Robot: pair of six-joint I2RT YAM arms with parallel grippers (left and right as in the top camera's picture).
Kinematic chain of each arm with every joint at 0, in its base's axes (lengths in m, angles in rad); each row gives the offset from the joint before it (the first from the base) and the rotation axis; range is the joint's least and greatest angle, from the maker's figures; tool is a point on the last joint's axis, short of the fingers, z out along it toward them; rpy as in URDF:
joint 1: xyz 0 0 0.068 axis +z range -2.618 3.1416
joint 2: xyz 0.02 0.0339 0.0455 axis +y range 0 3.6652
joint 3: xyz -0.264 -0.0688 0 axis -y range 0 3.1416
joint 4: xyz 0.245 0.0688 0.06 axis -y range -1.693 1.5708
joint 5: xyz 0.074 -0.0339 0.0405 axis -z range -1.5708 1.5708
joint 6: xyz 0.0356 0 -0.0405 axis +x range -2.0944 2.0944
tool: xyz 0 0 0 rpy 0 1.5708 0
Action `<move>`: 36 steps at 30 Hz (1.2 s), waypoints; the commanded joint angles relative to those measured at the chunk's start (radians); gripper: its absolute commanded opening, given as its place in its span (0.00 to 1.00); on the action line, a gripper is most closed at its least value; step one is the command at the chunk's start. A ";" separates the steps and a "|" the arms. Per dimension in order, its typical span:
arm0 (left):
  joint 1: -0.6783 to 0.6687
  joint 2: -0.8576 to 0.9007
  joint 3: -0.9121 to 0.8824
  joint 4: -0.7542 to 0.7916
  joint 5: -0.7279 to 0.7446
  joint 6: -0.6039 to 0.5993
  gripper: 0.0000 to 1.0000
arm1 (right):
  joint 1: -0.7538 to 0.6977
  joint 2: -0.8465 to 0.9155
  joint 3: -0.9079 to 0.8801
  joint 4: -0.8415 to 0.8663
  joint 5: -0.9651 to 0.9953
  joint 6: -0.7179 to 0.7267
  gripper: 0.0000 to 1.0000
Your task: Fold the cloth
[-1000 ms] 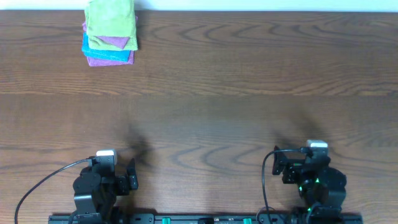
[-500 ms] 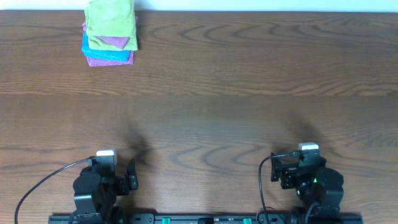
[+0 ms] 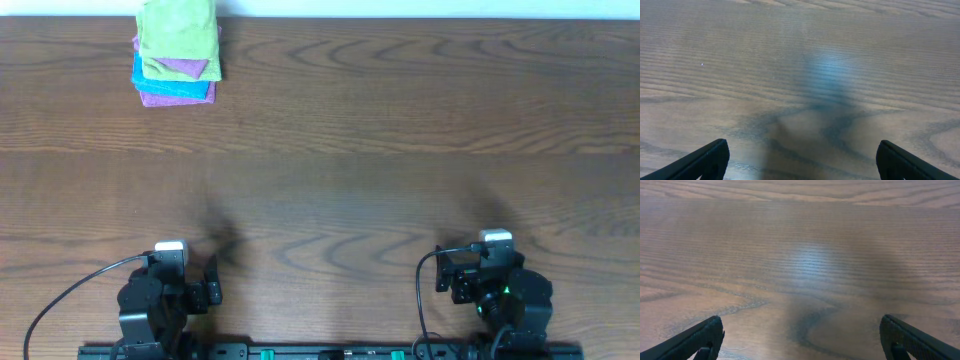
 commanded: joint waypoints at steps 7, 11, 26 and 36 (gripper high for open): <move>-0.005 -0.007 -0.034 -0.035 -0.039 0.011 0.95 | -0.007 -0.011 -0.010 -0.011 -0.012 -0.016 0.99; -0.005 -0.007 -0.034 -0.033 -0.083 0.011 0.95 | -0.007 -0.011 -0.010 -0.011 -0.012 -0.016 0.99; -0.012 -0.007 -0.069 0.053 -0.019 0.009 0.95 | -0.007 -0.011 -0.010 -0.011 -0.012 -0.016 0.99; -0.027 -0.007 -0.093 0.064 -0.004 0.007 0.95 | -0.007 -0.011 -0.010 -0.011 -0.012 -0.016 0.99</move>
